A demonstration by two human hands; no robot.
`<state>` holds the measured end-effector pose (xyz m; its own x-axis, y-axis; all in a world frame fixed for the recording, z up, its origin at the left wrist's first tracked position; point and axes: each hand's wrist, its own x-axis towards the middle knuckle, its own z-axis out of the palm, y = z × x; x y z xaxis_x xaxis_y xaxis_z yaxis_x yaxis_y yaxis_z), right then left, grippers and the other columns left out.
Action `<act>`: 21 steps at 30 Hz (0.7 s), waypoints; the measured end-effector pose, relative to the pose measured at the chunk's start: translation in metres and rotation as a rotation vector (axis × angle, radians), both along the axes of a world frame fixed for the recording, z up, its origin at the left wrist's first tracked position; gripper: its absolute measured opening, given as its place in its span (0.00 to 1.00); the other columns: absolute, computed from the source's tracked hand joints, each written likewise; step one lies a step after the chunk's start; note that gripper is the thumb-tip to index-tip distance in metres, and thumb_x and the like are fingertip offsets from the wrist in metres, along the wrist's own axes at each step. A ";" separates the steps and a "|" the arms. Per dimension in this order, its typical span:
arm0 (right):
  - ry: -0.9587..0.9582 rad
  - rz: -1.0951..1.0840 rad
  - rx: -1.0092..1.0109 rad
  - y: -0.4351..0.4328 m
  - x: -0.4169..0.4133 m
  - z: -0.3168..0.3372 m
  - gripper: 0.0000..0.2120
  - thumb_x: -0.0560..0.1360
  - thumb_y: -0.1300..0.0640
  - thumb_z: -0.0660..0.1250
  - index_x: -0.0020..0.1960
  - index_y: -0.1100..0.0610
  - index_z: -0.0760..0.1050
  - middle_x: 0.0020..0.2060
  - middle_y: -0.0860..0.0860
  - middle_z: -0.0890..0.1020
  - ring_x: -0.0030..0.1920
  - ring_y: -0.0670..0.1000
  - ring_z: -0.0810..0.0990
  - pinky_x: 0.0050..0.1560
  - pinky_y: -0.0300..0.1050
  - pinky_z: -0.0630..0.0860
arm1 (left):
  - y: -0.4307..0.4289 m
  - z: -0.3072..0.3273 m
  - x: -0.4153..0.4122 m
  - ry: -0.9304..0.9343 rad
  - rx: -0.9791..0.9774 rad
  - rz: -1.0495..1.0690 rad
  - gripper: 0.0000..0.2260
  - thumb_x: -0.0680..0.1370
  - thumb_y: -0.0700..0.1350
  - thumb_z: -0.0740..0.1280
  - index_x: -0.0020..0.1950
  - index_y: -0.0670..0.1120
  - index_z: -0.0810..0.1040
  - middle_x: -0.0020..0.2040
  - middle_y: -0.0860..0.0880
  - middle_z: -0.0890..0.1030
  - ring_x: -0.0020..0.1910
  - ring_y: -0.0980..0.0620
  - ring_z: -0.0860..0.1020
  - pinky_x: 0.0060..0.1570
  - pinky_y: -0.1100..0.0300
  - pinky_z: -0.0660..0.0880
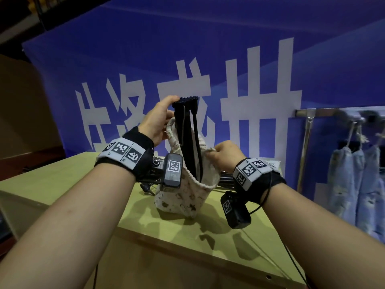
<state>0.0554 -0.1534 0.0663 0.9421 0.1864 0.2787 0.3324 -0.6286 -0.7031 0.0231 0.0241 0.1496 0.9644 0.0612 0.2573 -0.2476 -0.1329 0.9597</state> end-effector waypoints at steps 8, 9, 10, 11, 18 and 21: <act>0.160 0.182 0.734 0.007 -0.004 0.026 0.14 0.79 0.54 0.62 0.42 0.64 0.76 0.38 0.60 0.79 0.39 0.57 0.78 0.43 0.46 0.77 | 0.003 0.013 -0.010 -0.040 -0.029 -0.036 0.20 0.77 0.59 0.61 0.46 0.43 0.81 0.37 0.48 0.81 0.36 0.51 0.78 0.43 0.57 0.75; 0.200 0.222 0.822 0.008 -0.005 0.030 0.13 0.80 0.54 0.61 0.45 0.63 0.76 0.43 0.61 0.79 0.44 0.58 0.78 0.48 0.48 0.76 | 0.002 0.012 -0.010 -0.033 -0.013 -0.033 0.20 0.77 0.59 0.62 0.47 0.43 0.81 0.37 0.48 0.80 0.36 0.51 0.77 0.43 0.57 0.74; 0.238 0.269 0.907 0.009 -0.005 0.035 0.14 0.80 0.54 0.60 0.49 0.63 0.77 0.48 0.62 0.80 0.49 0.59 0.78 0.54 0.50 0.75 | 0.001 0.011 -0.010 -0.026 0.009 -0.026 0.20 0.76 0.59 0.63 0.49 0.42 0.80 0.37 0.48 0.80 0.37 0.51 0.76 0.42 0.57 0.73; 0.270 0.305 0.977 0.010 -0.007 0.039 0.14 0.81 0.54 0.58 0.52 0.63 0.76 0.51 0.62 0.80 0.52 0.59 0.79 0.57 0.51 0.75 | -0.001 0.009 -0.010 -0.018 0.022 -0.024 0.19 0.76 0.58 0.64 0.51 0.42 0.80 0.37 0.48 0.80 0.37 0.51 0.76 0.42 0.57 0.72; 0.323 0.392 1.195 0.004 -0.012 0.051 0.12 0.82 0.54 0.56 0.45 0.57 0.74 0.37 0.52 0.76 0.37 0.49 0.74 0.44 0.42 0.73 | -0.019 0.019 -0.017 -0.037 -0.105 -0.088 0.09 0.79 0.47 0.64 0.50 0.42 0.78 0.37 0.48 0.80 0.31 0.53 0.79 0.32 0.61 0.76; 0.345 0.379 1.248 -0.002 -0.012 0.046 0.11 0.82 0.54 0.56 0.47 0.57 0.74 0.37 0.52 0.76 0.37 0.48 0.75 0.42 0.40 0.71 | -0.024 0.022 -0.017 -0.016 -0.107 -0.098 0.07 0.80 0.45 0.63 0.45 0.43 0.76 0.29 0.51 0.76 0.24 0.56 0.74 0.27 0.65 0.71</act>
